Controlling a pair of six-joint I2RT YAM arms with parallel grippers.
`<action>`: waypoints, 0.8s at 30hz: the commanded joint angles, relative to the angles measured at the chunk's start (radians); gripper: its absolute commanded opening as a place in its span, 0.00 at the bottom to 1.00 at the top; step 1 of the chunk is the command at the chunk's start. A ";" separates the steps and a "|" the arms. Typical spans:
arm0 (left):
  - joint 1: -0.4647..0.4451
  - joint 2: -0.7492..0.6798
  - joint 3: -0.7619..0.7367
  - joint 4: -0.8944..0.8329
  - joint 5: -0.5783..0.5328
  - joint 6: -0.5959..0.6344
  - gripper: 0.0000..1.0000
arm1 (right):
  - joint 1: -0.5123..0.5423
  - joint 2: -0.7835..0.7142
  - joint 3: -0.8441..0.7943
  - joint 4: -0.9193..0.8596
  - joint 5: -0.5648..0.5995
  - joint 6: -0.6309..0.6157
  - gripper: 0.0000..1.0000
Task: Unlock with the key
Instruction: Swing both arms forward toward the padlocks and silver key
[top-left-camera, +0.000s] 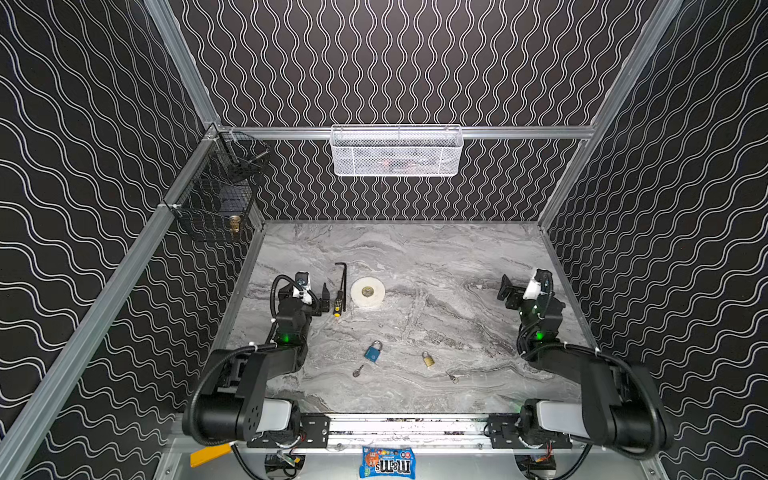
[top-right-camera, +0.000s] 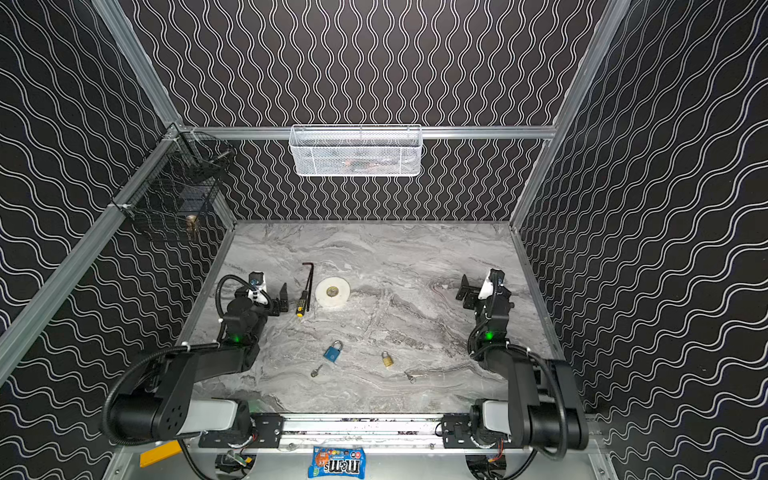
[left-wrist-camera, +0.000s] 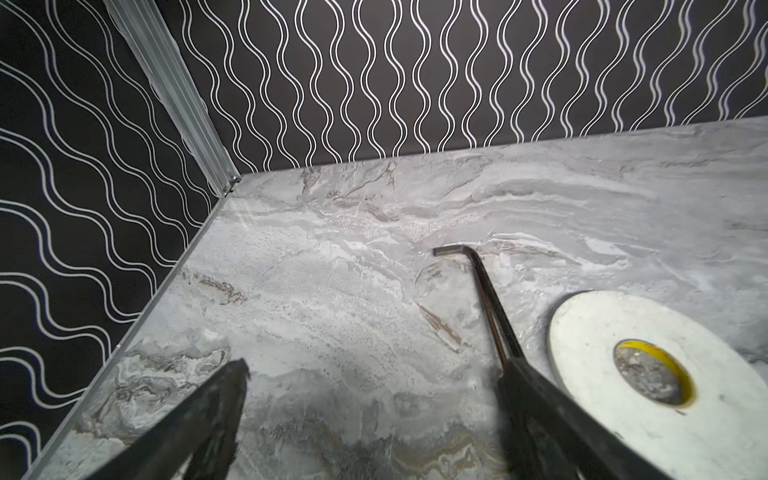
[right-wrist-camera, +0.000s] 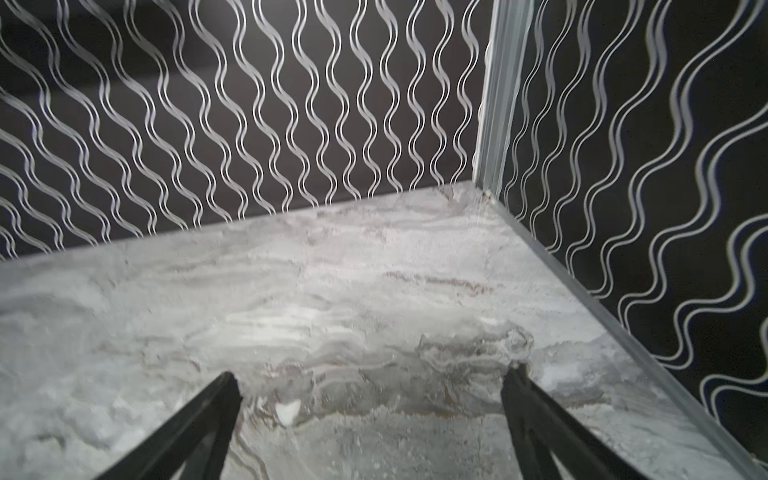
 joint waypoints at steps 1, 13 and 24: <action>0.002 -0.081 0.019 -0.111 0.025 -0.059 0.99 | 0.001 -0.099 0.053 -0.203 0.026 0.105 0.99; 0.002 -0.419 0.113 -0.548 0.096 -0.456 0.99 | -0.002 -0.327 0.144 -0.653 -0.083 0.461 0.99; 0.004 -0.372 0.249 -0.951 0.102 -0.732 0.99 | -0.001 -0.247 0.230 -0.904 -0.394 0.488 0.99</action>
